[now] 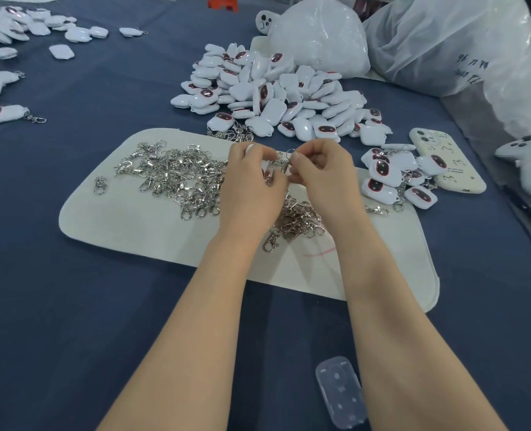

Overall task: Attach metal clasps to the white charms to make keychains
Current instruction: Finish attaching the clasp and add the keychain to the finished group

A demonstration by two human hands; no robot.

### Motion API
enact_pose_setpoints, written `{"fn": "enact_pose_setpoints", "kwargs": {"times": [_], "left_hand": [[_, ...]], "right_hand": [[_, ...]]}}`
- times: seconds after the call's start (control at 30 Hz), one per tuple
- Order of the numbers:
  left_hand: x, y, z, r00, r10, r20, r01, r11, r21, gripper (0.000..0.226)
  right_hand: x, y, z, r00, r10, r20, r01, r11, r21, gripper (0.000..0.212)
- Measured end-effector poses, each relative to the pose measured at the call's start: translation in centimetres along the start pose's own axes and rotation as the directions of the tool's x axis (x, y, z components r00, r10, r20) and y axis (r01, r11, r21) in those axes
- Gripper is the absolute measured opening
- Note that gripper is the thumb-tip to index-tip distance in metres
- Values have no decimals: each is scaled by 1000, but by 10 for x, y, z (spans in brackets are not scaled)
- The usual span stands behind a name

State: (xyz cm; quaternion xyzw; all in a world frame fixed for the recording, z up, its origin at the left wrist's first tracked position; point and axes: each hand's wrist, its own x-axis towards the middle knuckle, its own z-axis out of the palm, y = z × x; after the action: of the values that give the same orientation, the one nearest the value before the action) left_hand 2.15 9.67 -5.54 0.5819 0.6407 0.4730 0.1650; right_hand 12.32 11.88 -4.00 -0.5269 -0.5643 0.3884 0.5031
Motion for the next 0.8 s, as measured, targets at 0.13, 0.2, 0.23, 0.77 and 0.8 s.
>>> {"fn": "enact_pose_setpoints", "kwargs": {"times": [0.13, 0.2, 0.23, 0.77, 0.8], "left_hand": [[-4, 3, 2, 997, 58, 54, -58, 998, 1, 27], [-3, 3, 2, 996, 77, 54, -77, 997, -7, 26], [-3, 3, 2, 996, 79, 47, -78, 997, -9, 22], [1, 1, -1, 996, -41, -84, 38, 999, -38, 7], [1, 2, 0, 997, -41, -65, 37, 997, -65, 7]], "right_hand": [[-1, -4, -5, 1000, 10, 4, -10, 1000, 29, 17], [-2, -6, -6, 1000, -3, 16, 3, 1000, 9, 19], [-2, -7, -7, 1000, -11, 22, 11, 1000, 0, 19], [1, -3, -8, 955, 237, 175, -286, 893, 347, 17], [1, -3, -7, 952, 252, 172, -300, 876, 377, 17]]}}
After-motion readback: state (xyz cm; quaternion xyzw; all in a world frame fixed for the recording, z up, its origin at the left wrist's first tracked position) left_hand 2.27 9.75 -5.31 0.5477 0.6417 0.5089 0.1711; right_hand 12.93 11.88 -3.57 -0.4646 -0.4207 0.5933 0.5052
